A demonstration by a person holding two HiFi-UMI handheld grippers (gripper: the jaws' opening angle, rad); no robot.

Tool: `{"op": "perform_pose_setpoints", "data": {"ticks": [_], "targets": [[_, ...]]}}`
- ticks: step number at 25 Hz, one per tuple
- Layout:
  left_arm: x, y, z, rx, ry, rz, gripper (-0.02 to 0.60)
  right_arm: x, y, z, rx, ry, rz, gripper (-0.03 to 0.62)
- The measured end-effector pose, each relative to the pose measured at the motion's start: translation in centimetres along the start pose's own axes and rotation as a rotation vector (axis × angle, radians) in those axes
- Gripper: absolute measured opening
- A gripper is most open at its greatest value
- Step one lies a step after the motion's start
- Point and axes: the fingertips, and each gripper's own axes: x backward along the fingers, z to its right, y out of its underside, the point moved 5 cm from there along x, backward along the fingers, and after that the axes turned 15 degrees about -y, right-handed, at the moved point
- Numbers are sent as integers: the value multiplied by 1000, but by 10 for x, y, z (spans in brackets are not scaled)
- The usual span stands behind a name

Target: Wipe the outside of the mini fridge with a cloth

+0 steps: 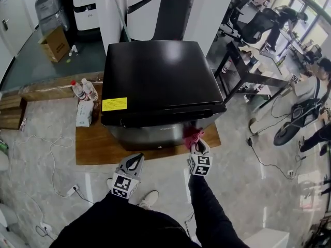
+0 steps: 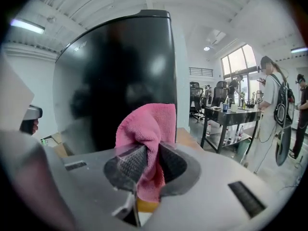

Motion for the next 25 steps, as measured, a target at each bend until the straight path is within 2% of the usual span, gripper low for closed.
{"op": "perform_pose_setpoints", "data": {"ticks": [3, 6, 12, 16, 20, 25], "targets": [[8, -4, 2, -9, -1, -8, 5, 9, -7, 1, 46, -45, -3, 67], [28, -18, 3, -6, 13, -2, 5, 28, -27, -25, 77, -170, 40, 67], [93, -70, 4, 22, 100, 58, 5, 91, -83, -136, 68, -469, 158, 69], [134, -100, 13, 39, 160, 89, 5, 138, -120, -204, 90, -622, 207, 69], [155, -116, 24, 73, 210, 103, 5, 167, -134, -246, 162, -710, 233, 69], [161, -128, 30, 80, 219, 133, 5, 171, -140, -261, 187, -761, 227, 64]]}}
